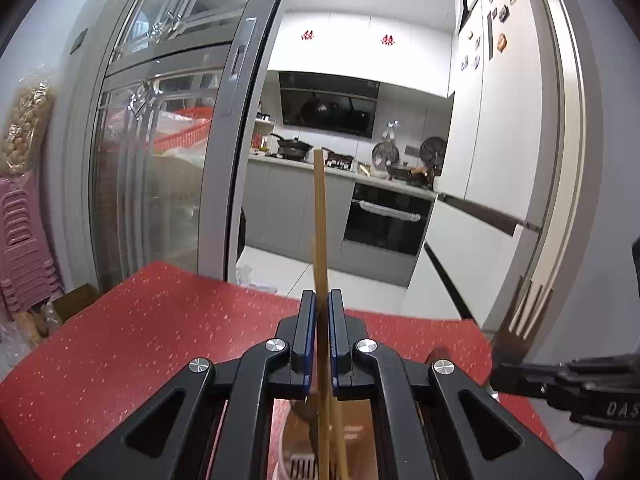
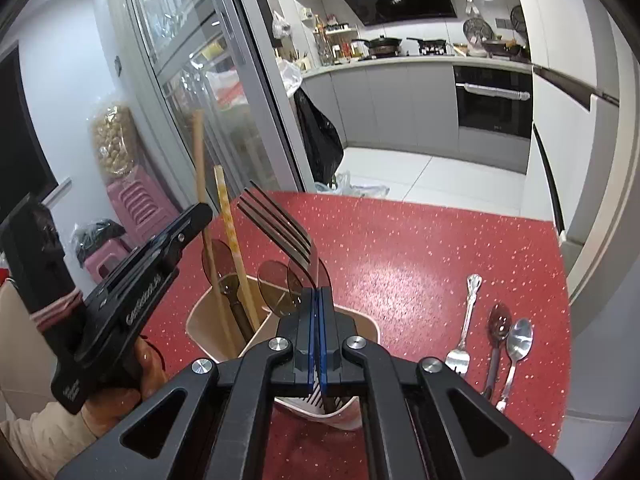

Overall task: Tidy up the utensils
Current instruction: 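Carry the fork and chopstick up and lower them into the beige holder with both tools, then open both tools to release the fork and chopstick into the holder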

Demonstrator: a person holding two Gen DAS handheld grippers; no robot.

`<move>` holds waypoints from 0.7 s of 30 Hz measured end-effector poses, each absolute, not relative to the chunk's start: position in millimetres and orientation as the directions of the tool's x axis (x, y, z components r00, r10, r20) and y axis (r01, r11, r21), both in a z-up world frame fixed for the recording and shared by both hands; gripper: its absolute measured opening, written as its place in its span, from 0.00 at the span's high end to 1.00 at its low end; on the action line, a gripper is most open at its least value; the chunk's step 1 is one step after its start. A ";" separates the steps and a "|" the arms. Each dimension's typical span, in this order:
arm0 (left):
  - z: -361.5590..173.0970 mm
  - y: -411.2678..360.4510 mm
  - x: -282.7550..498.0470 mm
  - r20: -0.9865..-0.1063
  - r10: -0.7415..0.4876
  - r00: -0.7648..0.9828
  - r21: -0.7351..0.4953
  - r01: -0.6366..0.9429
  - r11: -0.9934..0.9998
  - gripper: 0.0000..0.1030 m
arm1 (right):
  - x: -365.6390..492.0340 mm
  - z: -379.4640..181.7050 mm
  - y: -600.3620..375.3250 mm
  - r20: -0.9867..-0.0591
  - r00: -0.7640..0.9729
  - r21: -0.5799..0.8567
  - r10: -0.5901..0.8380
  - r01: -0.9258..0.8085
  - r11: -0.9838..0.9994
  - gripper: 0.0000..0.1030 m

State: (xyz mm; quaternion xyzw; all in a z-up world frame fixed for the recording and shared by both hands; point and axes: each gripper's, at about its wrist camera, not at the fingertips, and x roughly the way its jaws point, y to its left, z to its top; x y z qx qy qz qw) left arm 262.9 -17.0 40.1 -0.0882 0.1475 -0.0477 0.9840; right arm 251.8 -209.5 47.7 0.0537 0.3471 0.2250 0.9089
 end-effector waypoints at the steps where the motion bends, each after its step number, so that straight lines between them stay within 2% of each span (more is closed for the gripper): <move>1: 38.5 -16.5 261.7 -0.289 -0.118 0.950 -0.186 0.065 0.980 0.70 | 253.2 46.1 -208.7 -0.612 0.653 0.258 0.447 -0.369 0.893 0.98; 14: 27.8 -13.1 253.3 -0.386 -0.077 0.919 -0.118 0.033 0.992 0.70 | 268.4 34.0 -209.1 -0.648 0.604 0.329 0.463 -0.326 0.886 0.98; 18: 29.3 -5.4 251.3 -0.413 -0.072 0.908 -0.146 0.012 0.989 0.70 | 271.5 36.0 -212.6 -0.641 0.605 0.357 0.473 -0.310 0.881 0.97; 21: 29.4 -6.1 251.7 -0.426 -0.062 0.903 -0.128 0.008 0.992 0.69 | 272.2 36.7 -216.9 -0.634 0.601 0.386 0.487 -0.300 0.872 0.93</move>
